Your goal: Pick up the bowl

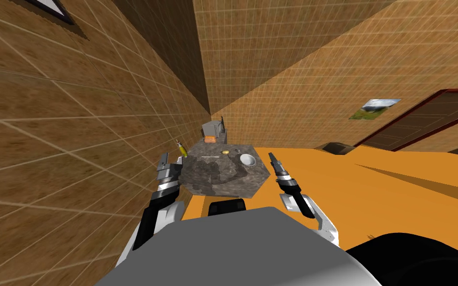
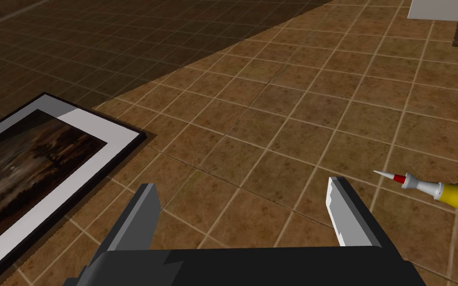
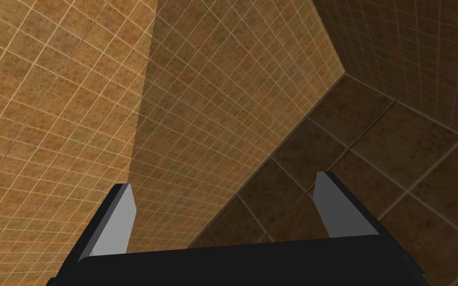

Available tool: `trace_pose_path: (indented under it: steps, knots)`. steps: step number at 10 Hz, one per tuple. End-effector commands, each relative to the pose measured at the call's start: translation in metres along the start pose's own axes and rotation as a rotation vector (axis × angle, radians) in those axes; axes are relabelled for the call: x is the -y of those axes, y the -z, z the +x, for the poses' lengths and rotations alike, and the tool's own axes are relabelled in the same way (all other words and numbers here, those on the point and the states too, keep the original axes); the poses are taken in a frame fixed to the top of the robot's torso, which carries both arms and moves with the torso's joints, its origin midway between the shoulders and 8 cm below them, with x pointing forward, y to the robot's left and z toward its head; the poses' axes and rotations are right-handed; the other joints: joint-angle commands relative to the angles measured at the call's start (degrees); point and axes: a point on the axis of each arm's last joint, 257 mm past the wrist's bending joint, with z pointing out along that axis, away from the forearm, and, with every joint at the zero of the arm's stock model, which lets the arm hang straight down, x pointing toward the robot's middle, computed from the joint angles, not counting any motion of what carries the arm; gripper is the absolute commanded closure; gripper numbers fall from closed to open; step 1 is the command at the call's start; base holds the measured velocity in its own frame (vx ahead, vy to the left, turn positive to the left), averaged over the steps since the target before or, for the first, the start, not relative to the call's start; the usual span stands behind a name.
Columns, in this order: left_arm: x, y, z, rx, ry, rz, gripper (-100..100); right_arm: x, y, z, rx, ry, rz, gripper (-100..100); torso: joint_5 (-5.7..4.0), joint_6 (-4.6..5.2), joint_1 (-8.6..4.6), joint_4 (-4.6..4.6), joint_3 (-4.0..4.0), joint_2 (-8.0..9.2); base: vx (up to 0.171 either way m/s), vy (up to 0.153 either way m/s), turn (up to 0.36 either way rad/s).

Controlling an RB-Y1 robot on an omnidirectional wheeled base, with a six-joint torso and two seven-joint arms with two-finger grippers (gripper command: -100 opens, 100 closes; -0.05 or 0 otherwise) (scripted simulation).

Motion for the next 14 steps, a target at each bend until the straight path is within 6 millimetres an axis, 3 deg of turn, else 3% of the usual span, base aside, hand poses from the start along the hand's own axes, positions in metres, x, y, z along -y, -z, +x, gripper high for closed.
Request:
trace_pose_path:
  steps: [1,3,10,11,14]
  knots:
    - [0.000,0.000,0.000,0.000,0.000,0.000,0,0.013,0.002,-0.002,-0.017,0.048,0.014,-100,0.00,0.00,0.00,0.00,0.00,0.00,-0.021,-0.001,0.043]
    - [0.000,0.000,0.000,0.000,0.000,0.000,0,0.046,0.012,-0.012,-0.083,0.235,0.049,-100,0.00,-0.01,0.00,0.00,-0.01,-0.02,-0.035,0.004,0.106]
    - [0.000,0.000,0.000,0.000,0.000,0.000,0,0.108,0.034,-0.032,-0.209,0.525,0.115,-100,0.02,-0.01,0.10,0.00,-0.01,-0.03,-0.023,0.014,0.064]
    - [0.000,0.000,0.000,0.000,0.000,0.000,0,0.123,0.040,-0.041,-0.253,0.622,0.124,-100,0.02,0.01,0.09,0.00,-0.02,-0.04,-0.021,0.026,0.112]
    - [0.000,0.000,0.000,0.000,0.000,0.000,0,0.143,0.049,-0.051,-0.303,0.719,0.141,-100,0.03,-0.02,0.13,0.00,-0.02,-0.04,-0.017,0.029,0.063]
